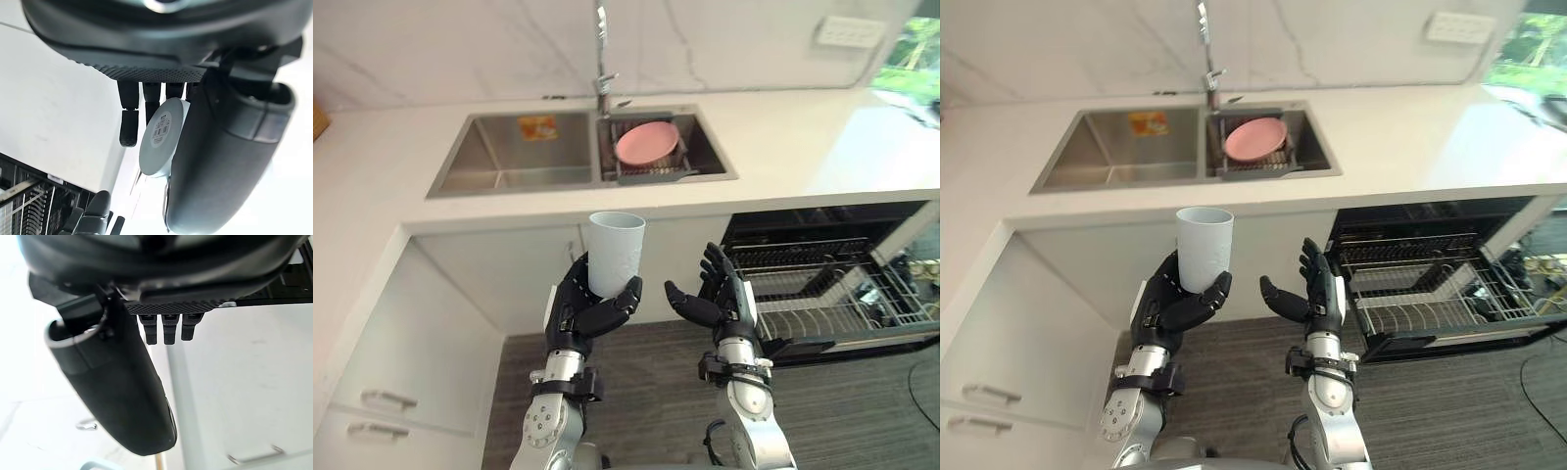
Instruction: Walk over to the sink, pick up the cup, carry it to the dishwasher, place the cup inside the dishwasher, then close the dishwasher door
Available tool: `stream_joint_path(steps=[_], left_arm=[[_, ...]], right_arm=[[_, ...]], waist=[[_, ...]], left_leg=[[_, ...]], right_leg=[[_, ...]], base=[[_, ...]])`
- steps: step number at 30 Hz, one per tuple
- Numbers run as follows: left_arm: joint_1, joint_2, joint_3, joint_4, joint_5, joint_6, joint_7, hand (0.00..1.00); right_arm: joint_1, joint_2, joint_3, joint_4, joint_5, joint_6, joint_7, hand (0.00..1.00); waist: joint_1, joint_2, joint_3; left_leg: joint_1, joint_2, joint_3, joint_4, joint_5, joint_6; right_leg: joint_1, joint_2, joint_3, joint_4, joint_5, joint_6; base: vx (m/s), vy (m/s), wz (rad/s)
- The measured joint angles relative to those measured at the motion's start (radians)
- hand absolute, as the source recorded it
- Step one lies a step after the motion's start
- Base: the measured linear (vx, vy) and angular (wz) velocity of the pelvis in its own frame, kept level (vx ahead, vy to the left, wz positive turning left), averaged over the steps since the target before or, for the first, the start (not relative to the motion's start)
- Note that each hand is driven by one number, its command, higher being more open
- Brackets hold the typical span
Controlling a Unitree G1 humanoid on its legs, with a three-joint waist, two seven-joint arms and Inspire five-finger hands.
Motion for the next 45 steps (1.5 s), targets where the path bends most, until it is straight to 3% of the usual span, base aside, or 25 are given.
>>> stream_joint_path(steps=[2, 3, 4, 5, 6, 8, 10, 11, 14, 16, 17, 19, 20, 21, 24, 28, 34, 45], left_arm=[[0.000, 0.001, 0.001, 0.000, 0.000, -0.006, 0.008, 0.30], [0.000, 0.001, 0.001, 0.002, 0.000, -0.008, 0.009, 0.30], [-0.002, 0.001, 0.001, 0.011, 0.000, -0.010, 0.010, 0.30], [-0.008, 0.002, 0.000, 0.027, -0.001, -0.011, 0.011, 0.30], [-0.027, -0.002, 0.001, 0.074, -0.001, -0.012, 0.012, 0.30], [-0.032, -0.031, -0.003, 0.121, 0.000, -0.006, 0.017, 0.30], [-0.040, -0.040, -0.003, 0.124, 0.001, -0.002, 0.017, 0.30], [-0.047, -0.046, 0.001, 0.123, 0.001, -0.002, 0.017, 0.30], [-0.043, -0.049, 0.019, 0.117, 0.001, -0.003, 0.017, 0.30], [-0.041, -0.058, 0.027, 0.111, 0.000, -0.011, 0.017, 0.30], [-0.042, -0.062, 0.031, 0.105, 0.000, -0.020, 0.017, 0.30], [-0.043, -0.067, 0.035, 0.106, 0.000, -0.020, 0.018, 0.30], [-0.043, -0.065, 0.037, 0.106, 0.000, -0.020, 0.018, 0.30], [-0.043, -0.064, 0.040, 0.109, 0.000, -0.021, 0.020, 0.30], [-0.054, -0.038, 0.041, 0.110, 0.000, -0.020, 0.027, 0.30], [-0.048, -0.037, 0.032, 0.110, 0.008, -0.019, 0.027, 0.30], [-0.054, -0.020, -0.008, 0.110, 0.033, -0.018, 0.028, 0.30], [-0.174, 0.000, 0.000, 0.170, 0.087, -0.017, 0.067, 0.30]], right_arm=[[-0.019, 0.002, 0.018, 0.002, -0.001, 0.000, 0.002, 0.90], [-0.026, 0.002, 0.021, 0.003, -0.002, 0.000, 0.003, 0.90], [-0.045, -0.002, 0.027, 0.010, -0.001, -0.001, 0.004, 0.90], [-0.053, -0.003, 0.028, 0.017, -0.001, -0.003, 0.004, 0.90], [-0.061, -0.012, 0.030, 0.029, -0.001, -0.006, 0.003, 0.90], [-0.061, -0.057, 0.024, 0.045, -0.001, -0.004, 0.002, 0.90], [-0.052, -0.066, 0.002, 0.045, -0.001, -0.004, -0.002, 0.90], [-0.048, -0.067, -0.015, 0.045, -0.001, -0.004, -0.007, 0.90], [-0.029, -0.066, -0.018, 0.008, 0.001, -0.004, -0.020, 0.90], [-0.031, -0.067, -0.015, -0.042, 0.003, -0.010, -0.022, 0.90], [-0.046, -0.065, -0.014, -0.057, 0.003, -0.028, -0.022, 0.90], [-0.071, -0.066, -0.012, -0.052, 0.004, -0.033, -0.020, 0.90], [-0.085, -0.066, -0.011, -0.039, 0.005, -0.034, -0.019, 0.90], [-0.092, -0.063, -0.007, -0.016, 0.014, -0.036, -0.018, 0.90], [-0.081, -0.046, -0.005, 0.000, 0.040, -0.033, -0.015, 0.90], [-0.059, -0.034, -0.001, -0.003, 0.040, -0.033, 0.007, 0.90], [-0.008, -0.035, 0.026, -0.067, 0.052, -0.033, 0.025, 0.90], [0.012, -0.065, 0.035, -0.126, 0.126, -0.037, 0.073, 0.90]], waist=[[-0.017, 0.000, -0.002], [-0.021, -0.002, -0.003], [-0.026, -0.009, -0.006], [-0.034, -0.017, -0.011], [-0.047, -0.011, -0.014], [-0.047, 0.036, -0.013], [-0.050, 0.043, -0.010], [-0.050, 0.048, -0.005], [-0.045, 0.059, 0.009], [-0.025, 0.065, 0.002], [-0.022, 0.067, 0.001], [-0.008, 0.062, 0.005], [0.000, 0.066, 0.004], [0.011, 0.072, 0.002], [-0.006, 0.036, 0.005], [-0.011, 0.033, 0.006], [-0.023, 0.030, 0.004], [-0.052, 0.028, -0.003]], left_leg=[[0.029, 0.036, 0.043, -0.010, -0.022, -0.021], [0.031, 0.045, 0.052, -0.010, -0.026, -0.029], [0.037, 0.058, 0.071, -0.010, -0.034, -0.043], [0.038, 0.061, 0.076, -0.006, -0.041, -0.055], [0.049, 0.068, 0.059, 0.002, -0.057, -0.083], [0.077, 0.095, 0.009, -0.043, -0.050, -0.089], [0.087, 0.109, -0.006, -0.038, -0.034, -0.107], [0.079, 0.127, -0.020, 0.018, -0.022, -0.121], [0.009, 0.174, -0.046, 0.309, 0.068, -0.102], [-0.044, 0.160, -0.063, 0.326, 0.010, -0.102], [-0.091, 0.128, -0.091, 0.273, -0.025, -0.090], [-0.126, 0.062, -0.156, 0.132, -0.032, -0.085], [-0.129, 0.031, -0.203, 0.006, 0.012, -0.097], [-0.097, 0.021, -0.201, -0.057, 0.134, -0.052], [-0.063, -0.007, -0.174, -0.113, 0.144, -0.045], [0.004, -0.025, -0.150, -0.175, 0.146, -0.041], [0.065, -0.021, -0.101, -0.257, 0.161, -0.032], [0.126, -0.020, -0.025, -0.301, 0.168, -0.022]], right_leg=[[-0.066, -0.019, -0.119, -0.039, -0.023, -0.040], [-0.079, -0.020, -0.146, -0.074, -0.024, -0.045], [-0.100, -0.019, -0.188, -0.167, -0.014, -0.062], [-0.099, -0.011, -0.205, -0.274, 0.036, -0.081], [-0.075, 0.012, -0.209, -0.336, 0.131, -0.090], [-0.038, 0.071, -0.206, -0.392, 0.140, -0.107], [-0.018, 0.091, -0.206, -0.410, 0.134, -0.115], [0.013, 0.109, -0.208, -0.438, 0.133, -0.116], [0.145, 0.138, -0.192, -0.536, 0.135, -0.122], [0.173, 0.140, -0.166, -0.579, 0.134, -0.136], [0.175, 0.135, -0.152, -0.594, 0.137, -0.135], [0.181, 0.123, -0.120, -0.606, 0.142, -0.124], [0.182, 0.123, -0.096, -0.605, 0.150, -0.097], [0.192, 0.128, -0.058, -0.598, 0.146, -0.081], [0.212, 0.103, -0.020, -0.650, 0.160, -0.059], [0.269, 0.091, -0.003, -0.714, 0.172, -0.043], [0.287, 0.102, 0.045, -0.752, 0.185, -0.051], [0.308, 0.114, 0.125, -0.805, 0.230, -0.042]], base=[[0.16, -0.043, -0.69], [0.18, -0.108, -0.58], [0.20, -0.142, -0.46], [0.27, -0.174, -0.37], [0.24, -0.138, -0.25], [0.24, -0.104, -0.35], [0.22, -0.100, -0.18], [0.19, -0.102, -0.08], [0.19, -0.060, -0.17], [0.15, 0.032, -0.35], [0.14, 0.074, -0.35], [0.15, 0.119, -0.49], [0.17, 0.165, -0.76], [0.19, 0.174, -0.68], [0.17, 0.148, -0.20], [0.11, 0.082, -0.15], [0.06, 0.002, -0.25], [-0.02, 0.013, -0.22]])
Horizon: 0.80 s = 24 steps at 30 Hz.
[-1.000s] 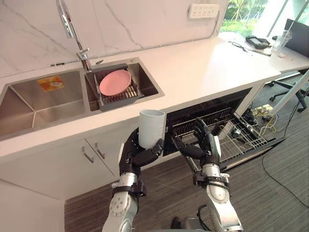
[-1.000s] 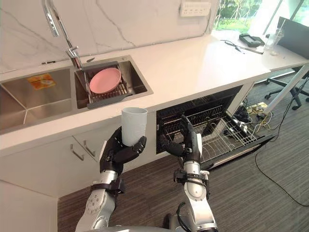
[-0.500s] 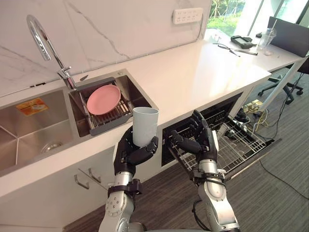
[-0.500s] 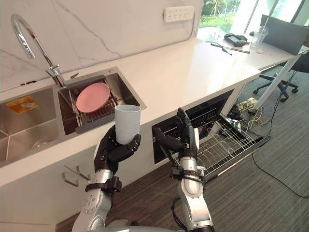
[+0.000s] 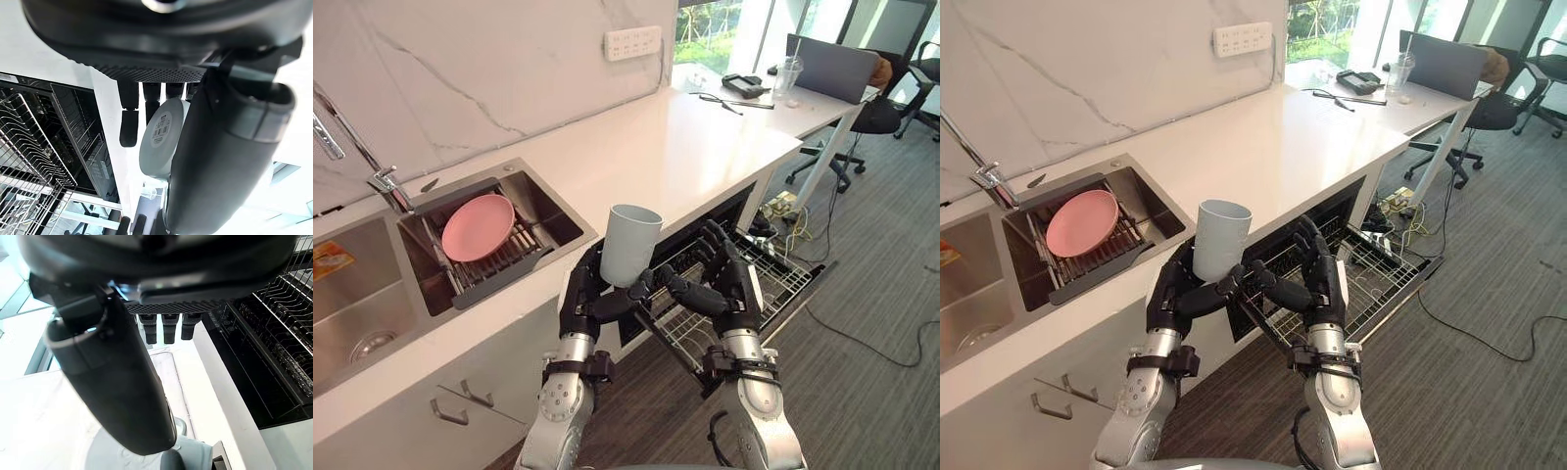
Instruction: Walk over to the sink, pick up the cup, carry it to the dishwasher, place the cup inside the dishwasher, then close the dishwasher door
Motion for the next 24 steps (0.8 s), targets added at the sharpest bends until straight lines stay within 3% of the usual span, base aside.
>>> stream_joint_path(steps=[8, 24], left_arm=[[-0.001, 0.000, 0.015, 0.057, 0.000, 0.001, 0.003, 0.30], [-0.022, 0.002, -0.061, 0.059, 0.013, 0.001, -0.004, 0.30]], right_arm=[[-0.003, -0.017, 0.009, 0.000, 0.073, 0.000, 0.032, 0.90], [-0.035, -0.037, 0.047, -0.004, 0.112, -0.009, 0.040, 0.90]], waist=[[0.000, 0.000, -0.002], [0.002, -0.001, -0.030]], left_leg=[[-0.005, -0.006, 0.037, 0.003, 0.006, 0.010], [-0.022, -0.014, 0.023, 0.003, 0.012, 0.019]], right_leg=[[0.000, -0.006, 0.038, -0.054, 0.045, 0.012], [-0.002, -0.015, 0.025, -0.066, 0.054, 0.017]], base=[[-0.06, 0.013, -0.16], [-0.02, -0.009, 0.03]])
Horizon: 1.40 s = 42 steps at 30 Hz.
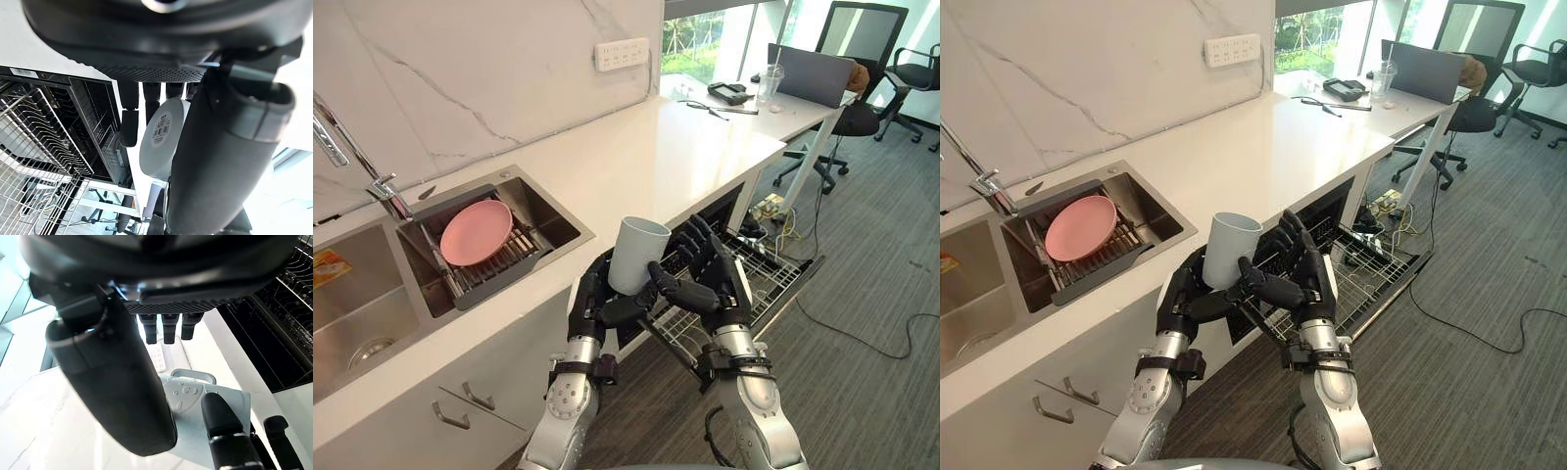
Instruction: Walk over to the sink, pick up the cup, carry it to the dishwasher, place the cup inside the dishwasher, then close the dishwasher door
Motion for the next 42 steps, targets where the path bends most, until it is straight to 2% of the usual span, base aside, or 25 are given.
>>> stream_joint_path(steps=[14, 22, 25, 35, 36, 42], left_arm=[[-0.035, 0.030, -0.032, 0.003, 0.035, 0.000, 0.007, 0.30], [-0.063, 0.048, -0.061, 0.017, 0.034, 0.000, 0.009, 0.30], [-0.074, 0.071, -0.117, 0.029, 0.033, -0.002, 0.004, 0.30], [-0.082, 0.074, -0.120, 0.046, 0.004, -0.005, 0.002, 0.30], [-0.082, 0.074, -0.120, 0.046, 0.003, -0.005, 0.002, 0.30], [-0.083, 0.073, -0.119, 0.045, 0.003, -0.025, 0.000, 0.30]], right_arm=[[-0.004, -0.026, 0.001, 0.016, 0.085, -0.021, 0.000, 0.90], [-0.015, -0.067, 0.022, 0.029, 0.224, -0.022, 0.029, 0.90], [-0.042, -0.071, 0.054, 0.052, 0.273, -0.021, 0.046, 0.90], [-0.062, -0.077, 0.061, 0.076, 0.276, -0.021, 0.046, 0.90], [-0.065, -0.077, 0.062, 0.078, 0.276, -0.021, 0.046, 0.30], [-0.090, -0.077, 0.052, 0.101, 0.275, -0.021, 0.042, 0.30]], waist=[[-0.001, -0.012, -0.032], [-0.002, -0.031, -0.044], [0.000, -0.034, -0.045], [0.001, -0.038, -0.046], [0.001, -0.039, -0.046], [0.002, -0.044, -0.046]], left_leg=[[-0.018, -0.006, -0.014, -0.001, 0.007, 0.004], [-0.034, -0.011, -0.015, 0.003, 0.009, 0.007], [-0.034, -0.013, -0.015, 0.003, 0.010, 0.007], [-0.034, -0.018, -0.016, 0.003, 0.012, 0.012], [-0.034, -0.018, -0.016, 0.003, 0.013, 0.012], [-0.034, -0.019, -0.016, 0.003, 0.013, 0.012]], right_leg=[[-0.012, -0.006, -0.014, 0.002, 0.001, 0.001], [-0.026, -0.011, -0.014, 0.004, 0.004, 0.004], [-0.025, -0.014, -0.014, 0.004, 0.004, 0.005], [-0.025, -0.018, -0.014, 0.005, 0.006, 0.008], [-0.025, -0.018, -0.014, 0.005, 0.006, 0.008], [-0.025, -0.018, -0.015, 0.004, 0.006, 0.008]], base=[[-0.02, -0.011, 0.03], [-0.01, -0.003, 0.00], [0.00, 0.000, 0.00], [-0.01, -0.002, 0.00], [0.00, 0.000, 0.00], [0.00, 0.000, 0.00]])
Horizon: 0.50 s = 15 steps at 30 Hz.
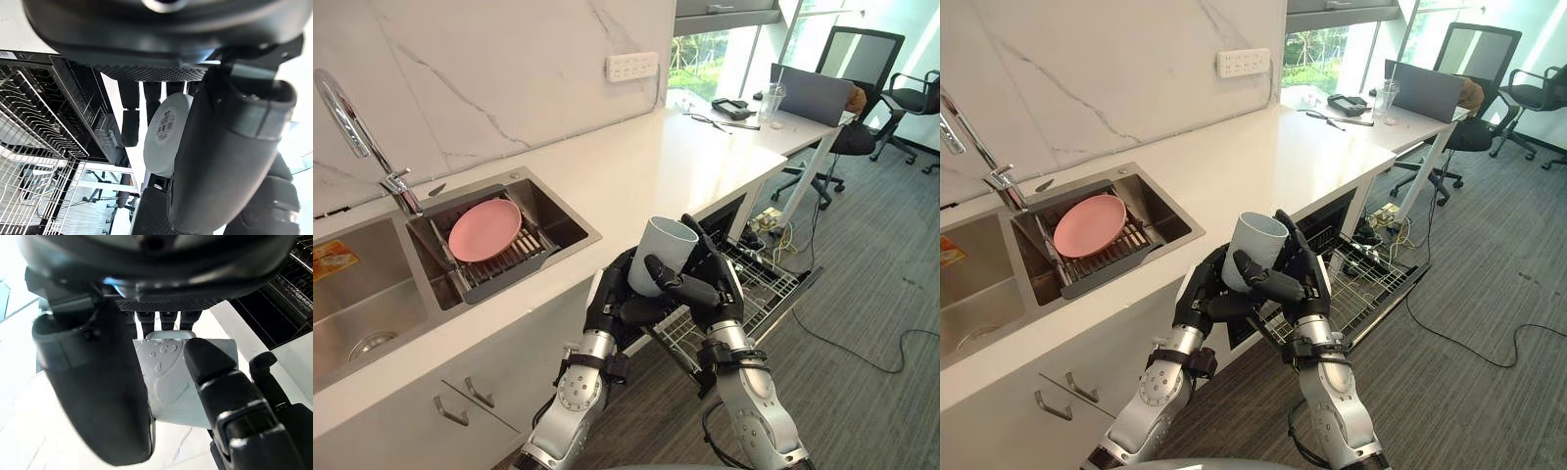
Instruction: Walk over to the sink, pick up the cup, carry it to the dishwasher, place the cup inside the dishwasher, then close the dishwasher door
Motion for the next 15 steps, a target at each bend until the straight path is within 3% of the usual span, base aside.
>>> stream_joint_path(steps=[10, 11, 15], left_arm=[[-0.003, 0.000, 0.000, 0.000, 0.013, 0.005, 0.000, 0.30], [-0.003, 0.000, 0.000, 0.000, 0.013, 0.005, 0.000, 0.90], [-0.003, -0.001, 0.000, 0.000, 0.014, 0.005, -0.009, 0.90]], right_arm=[[-0.007, 0.007, 0.001, -0.003, 0.000, 0.000, 0.007, 0.30], [-0.007, 0.007, 0.000, -0.003, 0.000, 0.000, 0.008, 0.30], [-0.007, 0.015, -0.021, -0.003, -0.003, 0.000, 0.018, 0.30]], waist=[[0.000, -0.003, -0.001], [-0.001, -0.003, -0.001], [-0.001, -0.004, -0.001]], left_leg=[[-0.004, -0.002, -0.008, 0.000, 0.001, 0.001], [-0.005, -0.002, -0.011, 0.000, 0.001, 0.002], [-0.006, -0.003, -0.015, 0.000, 0.003, 0.002]], right_leg=[[0.000, -0.001, -0.007, -0.001, 0.000, 0.000], [0.000, -0.002, -0.009, -0.001, 0.000, 0.000], [0.001, -0.003, -0.014, -0.001, 0.000, 0.000]], base=[[0.00, 0.000, 0.01], [0.00, 0.000, 0.04], [0.00, 0.000, 0.02]])
